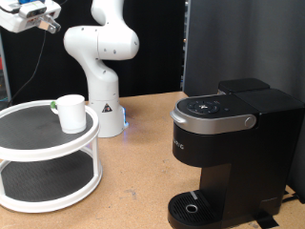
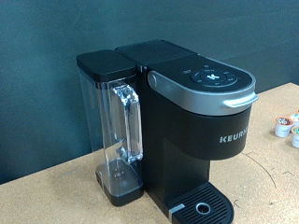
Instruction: Make a cup of coffee with the keurig machine
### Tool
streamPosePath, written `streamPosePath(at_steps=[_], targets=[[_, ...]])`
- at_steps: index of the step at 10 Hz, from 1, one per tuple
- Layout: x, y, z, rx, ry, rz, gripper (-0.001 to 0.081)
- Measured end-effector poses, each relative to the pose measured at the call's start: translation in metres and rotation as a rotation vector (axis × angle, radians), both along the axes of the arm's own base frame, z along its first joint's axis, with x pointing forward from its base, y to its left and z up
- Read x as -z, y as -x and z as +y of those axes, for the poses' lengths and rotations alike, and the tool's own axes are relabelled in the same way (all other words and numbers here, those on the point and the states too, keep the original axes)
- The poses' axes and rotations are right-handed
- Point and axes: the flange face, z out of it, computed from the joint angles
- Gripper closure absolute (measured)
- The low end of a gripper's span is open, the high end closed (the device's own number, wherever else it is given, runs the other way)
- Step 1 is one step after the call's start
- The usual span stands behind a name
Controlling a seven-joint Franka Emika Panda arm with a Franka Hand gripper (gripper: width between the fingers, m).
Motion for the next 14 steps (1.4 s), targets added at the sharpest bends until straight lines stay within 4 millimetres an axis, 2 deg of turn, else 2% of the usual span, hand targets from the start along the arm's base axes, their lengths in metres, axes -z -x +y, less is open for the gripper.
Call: streamPosePath(at_steps=[6,14], targets=[[0.007,0.004,-0.002,0.011,-0.013,-0.001,0.0804],[0.049,0.001,0.003,0.002,0.051,-0.016,0.0804]])
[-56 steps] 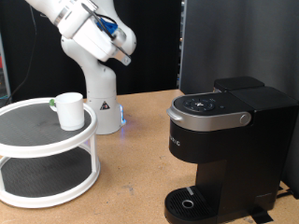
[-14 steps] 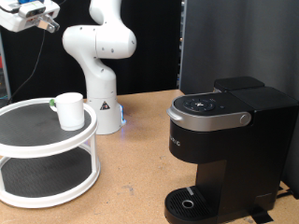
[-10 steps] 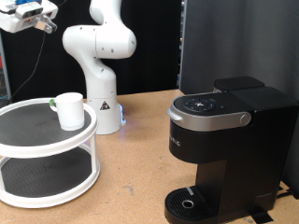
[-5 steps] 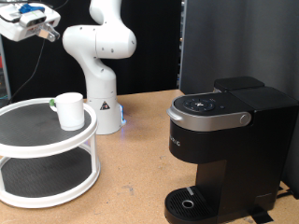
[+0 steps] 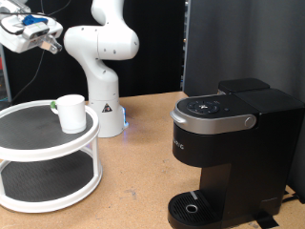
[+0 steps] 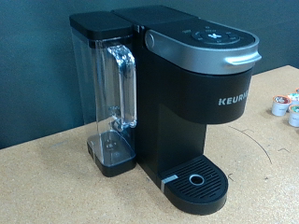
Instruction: Make a cup of coffee with the keurig machine
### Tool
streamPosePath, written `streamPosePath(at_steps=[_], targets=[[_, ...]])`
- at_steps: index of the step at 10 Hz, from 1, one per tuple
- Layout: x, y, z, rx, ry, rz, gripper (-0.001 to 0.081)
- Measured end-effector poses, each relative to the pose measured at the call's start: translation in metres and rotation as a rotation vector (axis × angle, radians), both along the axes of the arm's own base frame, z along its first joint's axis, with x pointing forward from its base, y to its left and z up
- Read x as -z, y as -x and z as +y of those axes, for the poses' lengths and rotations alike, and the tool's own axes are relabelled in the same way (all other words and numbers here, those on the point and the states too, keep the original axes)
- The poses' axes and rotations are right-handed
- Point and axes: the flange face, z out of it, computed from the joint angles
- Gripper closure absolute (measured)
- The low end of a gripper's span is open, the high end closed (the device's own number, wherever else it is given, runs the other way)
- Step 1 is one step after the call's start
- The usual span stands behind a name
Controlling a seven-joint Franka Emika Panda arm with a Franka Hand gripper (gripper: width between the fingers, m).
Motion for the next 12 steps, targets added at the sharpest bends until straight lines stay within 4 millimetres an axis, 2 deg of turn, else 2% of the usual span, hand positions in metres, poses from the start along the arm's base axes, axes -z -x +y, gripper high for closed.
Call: streamPosePath(at_steps=[7,12], targets=[[0.028,0.0,0.003,0.014,0.023,-0.017,0.0804],[0.047,0.001,-0.003,0.01,0.057,-0.025,0.0804]])
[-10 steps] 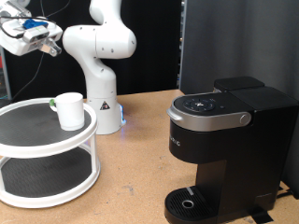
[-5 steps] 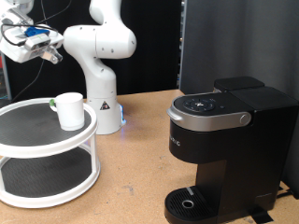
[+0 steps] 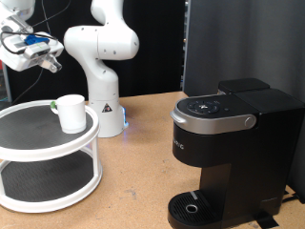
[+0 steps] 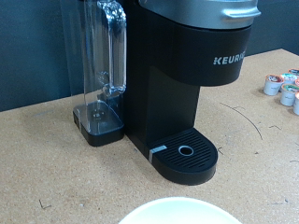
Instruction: Make a cup of coffee with the keurig machine
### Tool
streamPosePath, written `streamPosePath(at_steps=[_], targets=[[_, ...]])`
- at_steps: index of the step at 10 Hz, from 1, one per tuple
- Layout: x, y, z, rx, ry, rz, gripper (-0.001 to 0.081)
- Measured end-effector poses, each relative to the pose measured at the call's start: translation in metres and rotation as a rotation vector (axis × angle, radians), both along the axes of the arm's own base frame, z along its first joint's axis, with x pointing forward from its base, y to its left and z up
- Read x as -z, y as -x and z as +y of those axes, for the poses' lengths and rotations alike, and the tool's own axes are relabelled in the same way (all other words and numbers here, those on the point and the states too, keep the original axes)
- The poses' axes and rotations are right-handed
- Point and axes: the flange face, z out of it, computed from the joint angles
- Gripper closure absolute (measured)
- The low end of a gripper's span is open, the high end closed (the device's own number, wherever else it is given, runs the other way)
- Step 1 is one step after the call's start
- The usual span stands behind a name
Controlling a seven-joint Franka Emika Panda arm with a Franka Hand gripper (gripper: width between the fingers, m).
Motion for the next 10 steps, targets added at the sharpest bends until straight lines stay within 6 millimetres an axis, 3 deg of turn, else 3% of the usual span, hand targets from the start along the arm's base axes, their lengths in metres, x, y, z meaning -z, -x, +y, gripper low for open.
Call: streamPosePath(at_steps=[3,5,6,7,8,9,10], targets=[[0.013,-0.001,-0.006,0.009,0.025,-0.001,0.0804],[0.022,-0.002,-0.009,0.017,0.035,0.002,0.055],[0.027,-0.002,-0.01,0.021,0.034,0.002,0.055],[0.031,-0.003,-0.011,0.03,0.031,0.0,0.0365],[0.035,-0.005,-0.011,0.042,0.021,-0.008,0.023],[0.04,-0.006,-0.011,0.058,0.015,-0.015,0.023],[0.045,-0.009,-0.011,0.07,0.015,-0.017,0.0063]])
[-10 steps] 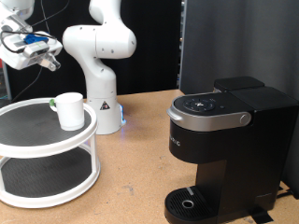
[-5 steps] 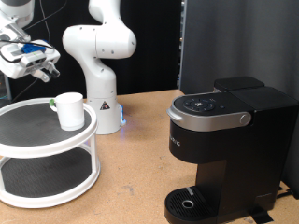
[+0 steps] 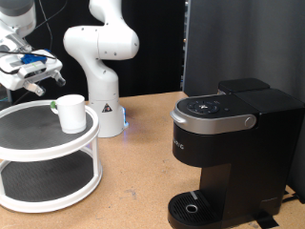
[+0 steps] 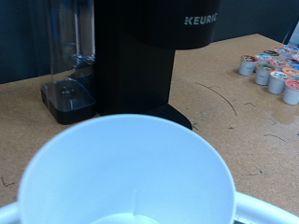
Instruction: Make a cup of coffee with the keurig machine
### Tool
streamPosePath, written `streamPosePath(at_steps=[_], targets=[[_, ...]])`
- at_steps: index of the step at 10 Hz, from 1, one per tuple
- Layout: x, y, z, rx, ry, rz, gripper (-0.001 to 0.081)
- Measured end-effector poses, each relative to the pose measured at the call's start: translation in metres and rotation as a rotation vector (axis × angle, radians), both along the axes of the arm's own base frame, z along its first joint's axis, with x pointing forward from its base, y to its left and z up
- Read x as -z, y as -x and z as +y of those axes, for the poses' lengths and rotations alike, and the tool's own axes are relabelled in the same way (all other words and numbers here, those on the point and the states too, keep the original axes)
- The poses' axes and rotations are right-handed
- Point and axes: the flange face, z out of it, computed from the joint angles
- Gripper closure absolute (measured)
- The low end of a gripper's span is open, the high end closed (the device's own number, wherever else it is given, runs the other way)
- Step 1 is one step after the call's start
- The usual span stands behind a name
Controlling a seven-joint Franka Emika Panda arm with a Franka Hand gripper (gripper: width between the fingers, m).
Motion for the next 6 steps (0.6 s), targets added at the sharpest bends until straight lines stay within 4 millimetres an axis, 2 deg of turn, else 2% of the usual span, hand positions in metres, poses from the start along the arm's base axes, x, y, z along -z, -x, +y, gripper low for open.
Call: streamPosePath(at_steps=[1,6], targets=[[0.005,-0.003,0.0,0.009,0.004,-0.002,0.0018],[0.031,-0.008,0.003,-0.004,0.022,0.015,0.0003]])
